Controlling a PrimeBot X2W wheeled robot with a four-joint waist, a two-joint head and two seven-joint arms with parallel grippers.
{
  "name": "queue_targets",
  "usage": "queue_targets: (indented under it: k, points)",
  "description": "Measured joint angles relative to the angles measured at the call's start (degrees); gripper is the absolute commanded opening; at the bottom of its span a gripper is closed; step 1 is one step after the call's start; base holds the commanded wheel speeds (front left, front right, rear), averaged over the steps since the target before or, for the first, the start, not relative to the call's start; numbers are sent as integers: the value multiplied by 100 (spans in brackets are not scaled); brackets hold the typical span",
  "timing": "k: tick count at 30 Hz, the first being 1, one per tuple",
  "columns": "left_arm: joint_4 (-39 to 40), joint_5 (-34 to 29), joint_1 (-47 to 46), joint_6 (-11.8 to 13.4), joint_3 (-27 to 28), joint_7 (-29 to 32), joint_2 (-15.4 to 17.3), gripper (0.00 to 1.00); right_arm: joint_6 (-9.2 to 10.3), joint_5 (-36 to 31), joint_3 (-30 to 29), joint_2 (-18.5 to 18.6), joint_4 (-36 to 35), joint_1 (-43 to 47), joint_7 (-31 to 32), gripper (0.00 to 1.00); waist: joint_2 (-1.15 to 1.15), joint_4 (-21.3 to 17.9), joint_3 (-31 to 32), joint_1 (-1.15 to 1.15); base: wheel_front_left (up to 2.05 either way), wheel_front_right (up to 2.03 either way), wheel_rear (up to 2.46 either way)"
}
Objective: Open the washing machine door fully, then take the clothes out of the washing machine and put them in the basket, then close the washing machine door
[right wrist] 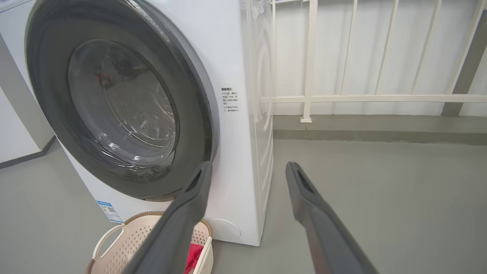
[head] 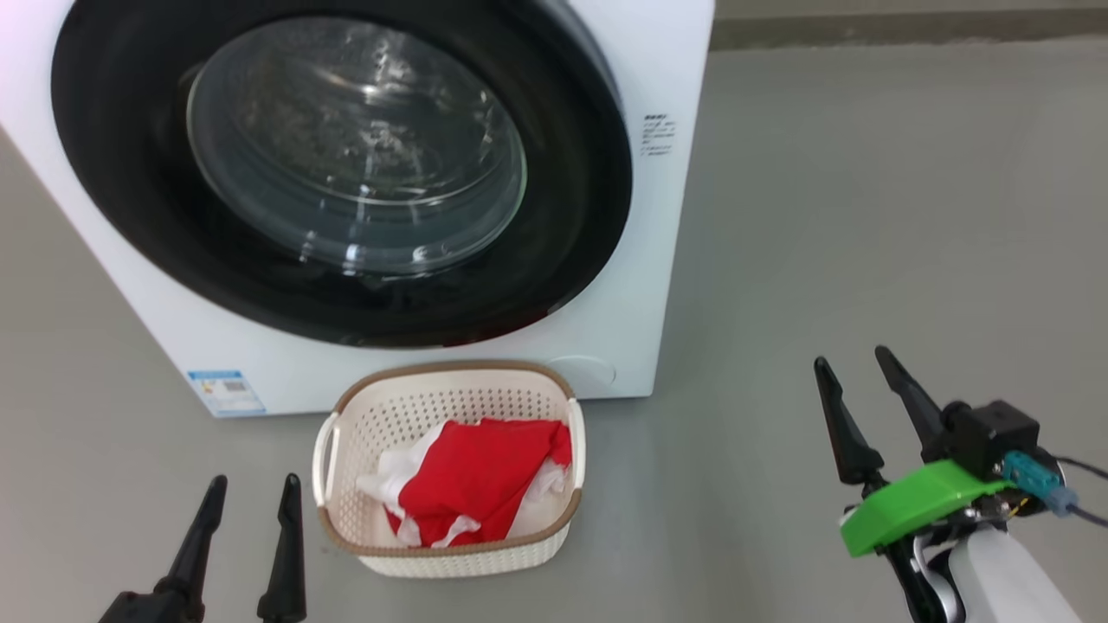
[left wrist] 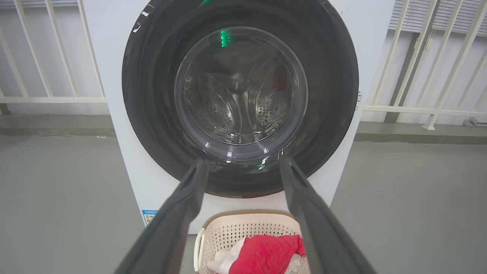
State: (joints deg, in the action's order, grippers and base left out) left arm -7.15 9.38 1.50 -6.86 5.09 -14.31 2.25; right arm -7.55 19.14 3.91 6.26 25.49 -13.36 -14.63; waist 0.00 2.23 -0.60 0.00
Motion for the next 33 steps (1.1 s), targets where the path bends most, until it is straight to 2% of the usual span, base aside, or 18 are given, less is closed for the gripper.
queue_targets:
  k: [11, 29, 30, 33]
  points:
    - [123, -83, 337, -23, -85, 0, 36, 100, 0, 254, -118, 67, -1014, 1071, 0, 100, 0, -192, 407, 0, 0, 0, 0]
    - [80, 0, 595, -24, -99, 0, 64, 100, 0, 254, -158, 2, -1091, 1324, 0, 100, 0, -262, 634, 0, 0, 0, 0]
    - [85, 4, 596, -24, -97, 0, 66, 0, 0, 254, -156, 2, -1089, 1329, 0, 0, 0, -257, 640, 0, 0, 0, 0]
    - [-116, 5, 634, -21, -122, 19, 7, 0, 0, 252, -130, -58, -899, 1419, 1, 0, 0, -257, 644, 0, 0, 0, 0]
